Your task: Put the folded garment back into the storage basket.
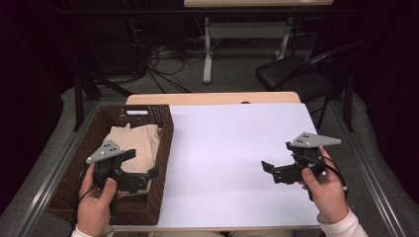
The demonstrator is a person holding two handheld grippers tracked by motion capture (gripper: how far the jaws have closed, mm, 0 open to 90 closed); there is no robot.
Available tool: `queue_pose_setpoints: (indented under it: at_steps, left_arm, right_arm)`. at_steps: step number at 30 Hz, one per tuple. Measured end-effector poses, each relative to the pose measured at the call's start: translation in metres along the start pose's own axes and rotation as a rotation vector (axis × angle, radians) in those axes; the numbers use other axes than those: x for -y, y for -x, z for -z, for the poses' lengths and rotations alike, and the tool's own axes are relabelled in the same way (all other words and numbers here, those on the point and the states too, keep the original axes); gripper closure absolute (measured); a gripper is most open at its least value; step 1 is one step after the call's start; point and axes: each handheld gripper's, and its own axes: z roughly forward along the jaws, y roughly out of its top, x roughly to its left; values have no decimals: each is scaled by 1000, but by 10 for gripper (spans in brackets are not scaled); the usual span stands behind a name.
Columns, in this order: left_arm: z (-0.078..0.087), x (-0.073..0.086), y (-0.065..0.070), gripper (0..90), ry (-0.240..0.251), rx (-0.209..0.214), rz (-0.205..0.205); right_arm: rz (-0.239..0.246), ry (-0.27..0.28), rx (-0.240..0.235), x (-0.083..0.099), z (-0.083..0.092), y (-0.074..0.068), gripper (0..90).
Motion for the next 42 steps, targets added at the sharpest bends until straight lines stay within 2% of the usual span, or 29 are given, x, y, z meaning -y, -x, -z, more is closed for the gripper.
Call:
queue_pose_setpoints:
  at_steps: [6,9,13,15,17,22,27,29,33,36,37,40,41,42]
  left_arm:
    - [-30,9,21,3,-38,30,-39]
    - [-44,12,25,3,-22,53,-25]
    - [-60,16,33,3,0,85,-36]
    - [-66,18,37,3,15,76,-33]
    - [-71,20,42,3,20,73,-52]
    - [-83,27,51,4,32,120,-49]
    - [-98,33,54,3,29,163,-45]
    - [-105,35,56,3,26,155,-61]
    - [-116,42,59,3,8,161,-98]
    - [-121,48,59,3,4,162,-102]
    - [-123,51,60,3,7,161,-91]
    - [-124,54,58,3,8,157,-109]
    - [-125,56,58,3,10,156,-99]
    - [-125,57,57,3,9,147,-112]
  right_arm:
    - [-24,5,31,23,11,9,0]
    - [-32,15,56,33,13,12,0]
    - [-44,13,56,44,14,15,0]
    - [-53,30,60,49,15,17,0]
    - [-71,33,53,55,15,18,0]
    - [-81,35,80,71,13,20,0]
    - [-93,49,80,79,14,21,0]
    - [-79,65,91,82,14,22,0]
    - [-84,73,103,91,11,24,0]
    - [-86,81,110,98,7,25,0]
    - [-86,81,104,100,5,26,0]
    - [-93,82,104,103,2,27,0]
    - [-94,80,100,104,0,27,0]
    - [-94,73,98,105,-1,28,0]
